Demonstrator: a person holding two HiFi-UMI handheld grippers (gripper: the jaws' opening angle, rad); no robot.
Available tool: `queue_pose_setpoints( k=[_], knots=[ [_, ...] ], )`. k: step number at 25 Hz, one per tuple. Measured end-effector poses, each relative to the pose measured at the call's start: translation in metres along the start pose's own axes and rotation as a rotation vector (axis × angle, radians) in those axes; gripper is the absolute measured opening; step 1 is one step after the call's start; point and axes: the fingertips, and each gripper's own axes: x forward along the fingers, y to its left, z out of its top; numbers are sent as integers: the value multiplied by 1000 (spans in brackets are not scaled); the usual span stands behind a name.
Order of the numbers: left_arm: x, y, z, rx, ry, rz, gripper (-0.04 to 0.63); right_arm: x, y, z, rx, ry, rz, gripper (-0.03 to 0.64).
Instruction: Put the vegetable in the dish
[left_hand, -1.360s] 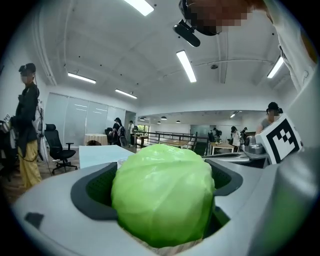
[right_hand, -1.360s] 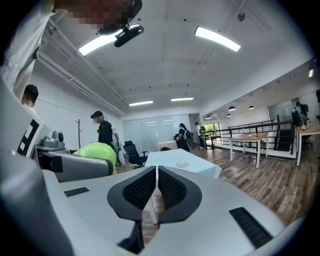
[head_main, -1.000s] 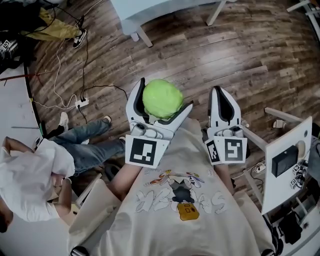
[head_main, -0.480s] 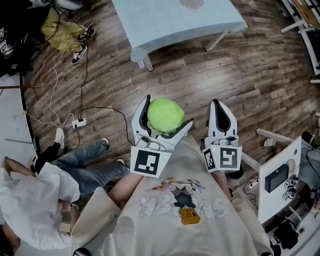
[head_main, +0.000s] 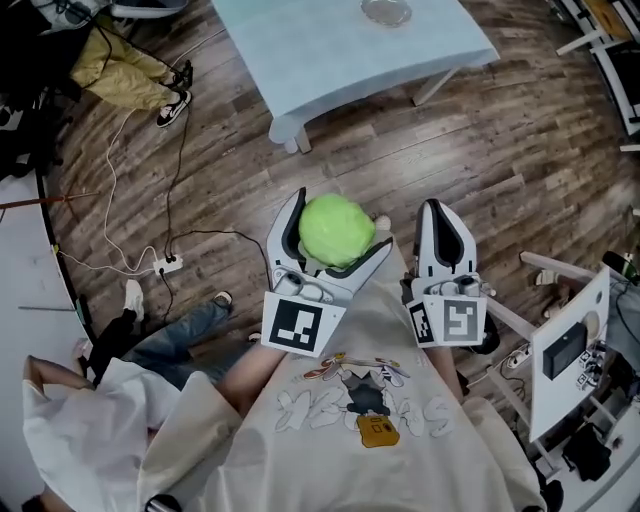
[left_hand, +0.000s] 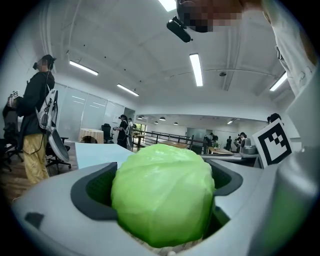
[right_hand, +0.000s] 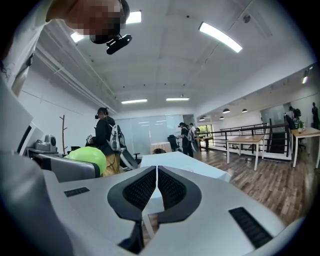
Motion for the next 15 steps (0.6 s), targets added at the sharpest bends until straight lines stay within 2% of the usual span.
queue_pose_setpoints(
  k=[8, 15],
  knots=[
    [56, 24, 5, -5, 21, 10, 548, 55, -36, 0, 26, 1, -7, 29],
    [143, 40, 39, 8, -6, 50, 548, 128, -95, 22, 16, -6, 60, 31]
  ],
)
